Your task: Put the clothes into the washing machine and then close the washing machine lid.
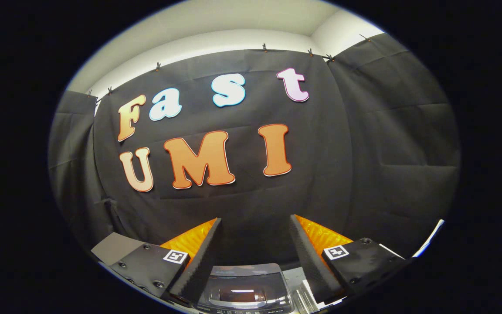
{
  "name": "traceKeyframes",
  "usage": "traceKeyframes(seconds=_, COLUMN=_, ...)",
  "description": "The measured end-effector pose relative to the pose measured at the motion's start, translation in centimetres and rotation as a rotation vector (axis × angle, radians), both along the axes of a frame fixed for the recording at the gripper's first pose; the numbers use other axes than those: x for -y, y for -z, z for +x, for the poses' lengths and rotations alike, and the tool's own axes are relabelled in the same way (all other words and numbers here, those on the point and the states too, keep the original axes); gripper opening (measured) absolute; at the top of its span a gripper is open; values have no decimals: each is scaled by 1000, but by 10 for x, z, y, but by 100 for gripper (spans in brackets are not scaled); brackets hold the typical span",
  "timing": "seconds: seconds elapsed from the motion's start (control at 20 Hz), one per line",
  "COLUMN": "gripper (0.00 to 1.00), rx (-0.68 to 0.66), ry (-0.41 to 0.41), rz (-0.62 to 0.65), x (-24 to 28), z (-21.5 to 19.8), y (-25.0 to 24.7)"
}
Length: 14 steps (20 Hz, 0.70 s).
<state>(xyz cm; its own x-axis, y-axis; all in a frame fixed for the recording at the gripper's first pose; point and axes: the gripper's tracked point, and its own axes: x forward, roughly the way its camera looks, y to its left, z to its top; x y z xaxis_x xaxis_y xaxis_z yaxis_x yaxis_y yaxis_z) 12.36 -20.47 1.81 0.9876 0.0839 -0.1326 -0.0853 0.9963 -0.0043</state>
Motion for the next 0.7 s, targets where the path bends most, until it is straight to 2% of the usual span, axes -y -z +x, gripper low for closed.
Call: traceKeyframes(seconds=0.7, gripper=98, rx=-6, ry=0, rz=-1, x=-2, z=10, y=2)
